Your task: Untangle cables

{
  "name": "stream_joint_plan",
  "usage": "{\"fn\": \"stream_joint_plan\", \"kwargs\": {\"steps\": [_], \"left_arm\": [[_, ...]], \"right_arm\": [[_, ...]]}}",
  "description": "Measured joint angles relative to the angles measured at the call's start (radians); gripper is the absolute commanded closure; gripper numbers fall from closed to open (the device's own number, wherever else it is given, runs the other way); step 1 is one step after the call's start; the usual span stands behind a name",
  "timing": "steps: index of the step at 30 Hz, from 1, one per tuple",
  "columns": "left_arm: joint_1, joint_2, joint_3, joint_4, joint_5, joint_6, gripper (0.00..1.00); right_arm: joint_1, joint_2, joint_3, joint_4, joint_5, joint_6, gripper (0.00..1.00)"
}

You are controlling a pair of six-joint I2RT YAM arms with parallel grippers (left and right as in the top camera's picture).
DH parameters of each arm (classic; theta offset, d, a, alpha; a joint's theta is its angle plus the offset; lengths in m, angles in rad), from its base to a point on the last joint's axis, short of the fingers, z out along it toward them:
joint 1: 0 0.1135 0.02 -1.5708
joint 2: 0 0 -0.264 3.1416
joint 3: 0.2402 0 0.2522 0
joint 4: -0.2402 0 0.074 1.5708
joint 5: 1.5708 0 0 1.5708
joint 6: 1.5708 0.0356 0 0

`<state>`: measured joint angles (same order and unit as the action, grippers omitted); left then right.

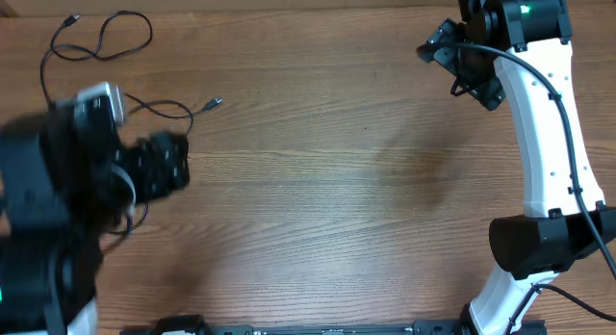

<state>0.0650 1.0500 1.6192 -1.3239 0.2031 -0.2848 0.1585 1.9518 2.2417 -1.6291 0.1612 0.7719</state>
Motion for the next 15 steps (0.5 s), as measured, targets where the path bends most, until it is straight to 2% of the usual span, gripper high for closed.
{"fn": "stream_joint_plan", "kwargs": {"steps": [1, 2, 5, 10, 15], "left_arm": [[0.0, -0.036, -0.03, 0.0, 0.0, 0.0, 0.22], [0.0, -0.074, -0.062, 0.0, 0.0, 0.0, 0.0], [0.0, -0.152, -0.131, -0.003, 0.0, 0.004, 0.0], [0.0, -0.229, -0.207, -0.012, 0.0, 0.004, 0.0], [0.0, -0.224, -0.228, -0.012, 0.0, 0.004, 0.0]], "right_arm": [[0.0, 0.0, 0.0, -0.013, -0.009, -0.011, 0.02], [0.0, 0.0, 0.0, -0.026, -0.023, -0.023, 0.03], [0.003, 0.0, 0.0, -0.063, -0.045, -0.05, 0.1], [0.029, -0.001, 0.0, -0.066, -0.076, -0.096, 0.1], [0.094, -0.031, 0.0, -0.066, -0.08, -0.131, 0.09]]}}
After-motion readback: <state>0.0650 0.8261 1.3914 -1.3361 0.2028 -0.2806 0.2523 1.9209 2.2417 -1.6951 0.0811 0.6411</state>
